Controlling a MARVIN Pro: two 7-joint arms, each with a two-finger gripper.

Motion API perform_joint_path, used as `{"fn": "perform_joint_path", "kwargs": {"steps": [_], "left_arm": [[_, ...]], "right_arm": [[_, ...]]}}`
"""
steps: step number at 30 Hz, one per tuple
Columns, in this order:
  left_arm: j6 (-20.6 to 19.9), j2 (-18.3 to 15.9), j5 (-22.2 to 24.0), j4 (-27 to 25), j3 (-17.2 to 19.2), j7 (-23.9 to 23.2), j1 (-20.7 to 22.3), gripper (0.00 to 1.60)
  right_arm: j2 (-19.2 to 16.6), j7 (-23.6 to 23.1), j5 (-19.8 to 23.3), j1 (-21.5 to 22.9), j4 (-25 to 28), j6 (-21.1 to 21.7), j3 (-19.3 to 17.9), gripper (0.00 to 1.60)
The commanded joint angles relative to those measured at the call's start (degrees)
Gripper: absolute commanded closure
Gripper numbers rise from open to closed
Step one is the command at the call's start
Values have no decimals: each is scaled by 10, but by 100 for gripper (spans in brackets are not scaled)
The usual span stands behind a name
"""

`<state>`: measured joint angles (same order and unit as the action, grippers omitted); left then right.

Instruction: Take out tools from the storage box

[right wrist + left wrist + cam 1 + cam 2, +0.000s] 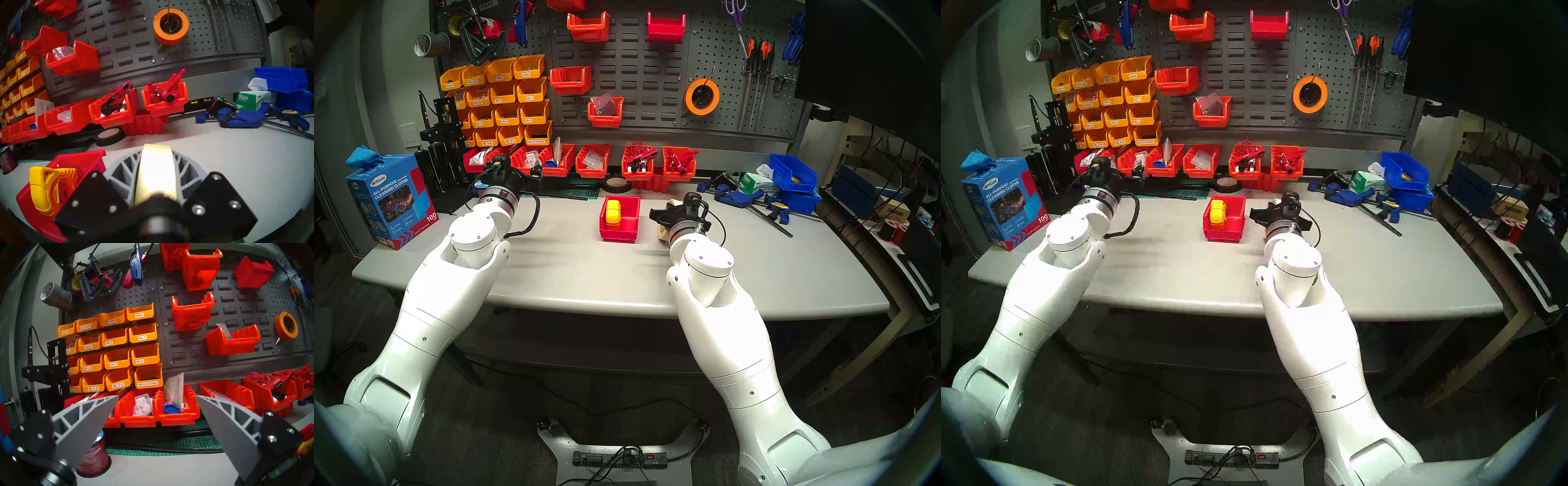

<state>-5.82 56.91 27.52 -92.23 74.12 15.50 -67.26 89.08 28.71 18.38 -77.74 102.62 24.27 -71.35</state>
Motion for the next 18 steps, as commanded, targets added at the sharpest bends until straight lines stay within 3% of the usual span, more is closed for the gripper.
{"fn": "perform_joint_path", "kwargs": {"steps": [1,3,8,11,13,18], "left_arm": [[0,-1,0,-4,3,-1,9,0],[0,-1,0,-4,3,-1,9,0],[0,-1,0,-4,3,-1,9,0],[0,-1,0,-4,4,-1,9,0],[0,-1,0,-4,4,-1,9,0],[0,-1,0,-4,4,-1,9,0]], "right_arm": [[-11,6,-7,-7,-7,25,3,160],[-12,8,-9,-5,-8,31,5,160],[-14,7,-11,-4,-9,36,4,65],[-16,7,-11,-3,-9,40,4,35],[-17,7,-11,-4,-8,43,5,3],[-18,8,-10,-7,-5,44,6,0]]}}
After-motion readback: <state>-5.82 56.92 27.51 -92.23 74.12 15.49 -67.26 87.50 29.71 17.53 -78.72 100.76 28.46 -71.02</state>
